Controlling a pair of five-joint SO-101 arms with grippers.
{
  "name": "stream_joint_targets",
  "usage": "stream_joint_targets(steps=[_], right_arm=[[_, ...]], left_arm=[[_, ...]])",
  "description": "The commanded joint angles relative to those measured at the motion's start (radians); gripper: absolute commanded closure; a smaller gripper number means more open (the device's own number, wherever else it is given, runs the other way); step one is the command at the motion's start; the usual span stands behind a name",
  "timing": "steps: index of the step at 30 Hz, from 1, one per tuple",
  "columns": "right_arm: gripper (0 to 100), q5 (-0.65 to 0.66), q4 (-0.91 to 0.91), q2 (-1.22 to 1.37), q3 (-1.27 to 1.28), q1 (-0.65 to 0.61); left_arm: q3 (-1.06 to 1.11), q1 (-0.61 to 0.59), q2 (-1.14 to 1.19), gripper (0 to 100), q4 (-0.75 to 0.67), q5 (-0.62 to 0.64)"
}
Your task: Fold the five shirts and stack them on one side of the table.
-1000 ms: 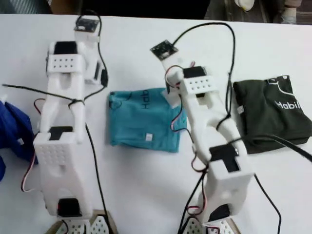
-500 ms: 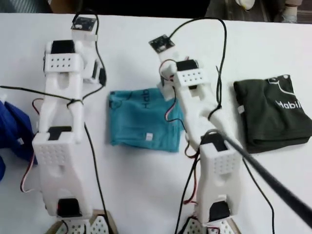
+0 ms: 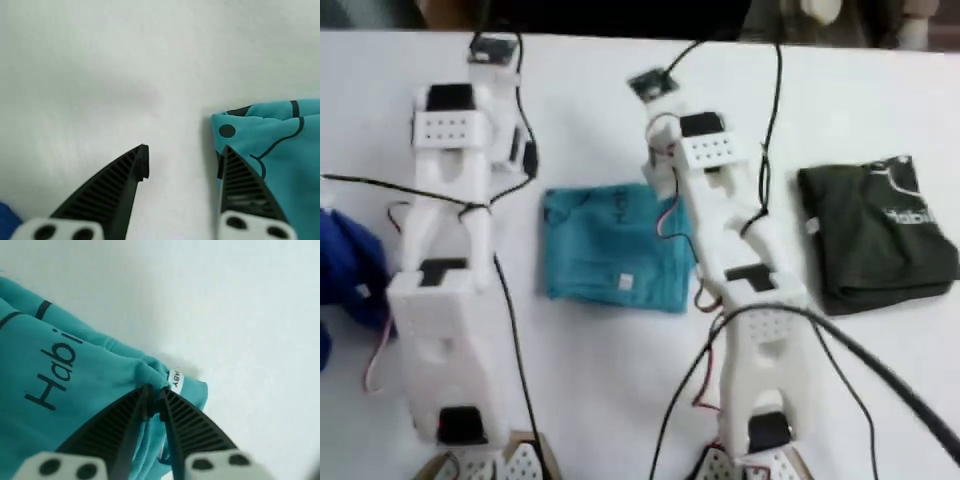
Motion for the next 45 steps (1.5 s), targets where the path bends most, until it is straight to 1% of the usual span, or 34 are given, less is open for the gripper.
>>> stream_joint_targets(steps=[1,7,10,13,15,18,20,27,34,39,45], right_arm=[[98.0,-0.003,0.008,-0.008,-0.077,0.038],[97.8,-0.003,0.012,-0.008,-0.087,0.082],[97.5,-0.003,0.062,-0.008,-0.087,0.074],[97.0,-0.003,0.13,-0.015,-0.087,0.039],[92.7,-0.003,0.153,-0.016,-0.087,0.015],[82.4,-0.003,0.157,-0.008,-0.087,-0.012],[78.7,-0.003,0.151,-0.005,-0.081,-0.015],[82.1,-0.003,0.13,-0.004,-0.08,-0.008],[84.4,-0.005,0.13,0.09,-0.087,-0.016],[84.9,-0.005,0.13,0.105,-0.089,-0.008],[90.4,-0.005,0.139,0.105,-0.155,-0.008]], left_arm=[[-0.042,-0.008,0.02,75,-0.008,0.005],[-0.044,-0.008,0.046,75,-0.023,0.005],[-0.044,-0.008,0.043,75,-0.023,0.005],[-0.045,-0.008,0.043,75,-0.023,0.005],[-0.045,-0.008,0.043,75,-0.023,0.005],[-0.045,-0.008,0.043,75,-0.023,0.005],[-0.045,-0.009,0.041,75,-0.023,0.005],[-0.045,-0.009,0.041,75,-0.023,0.005],[-0.045,-0.009,0.041,75,-0.023,0.005],[-0.045,-0.009,0.041,75,-0.023,0.005],[-0.045,-0.009,0.041,75,-0.023,0.005]])
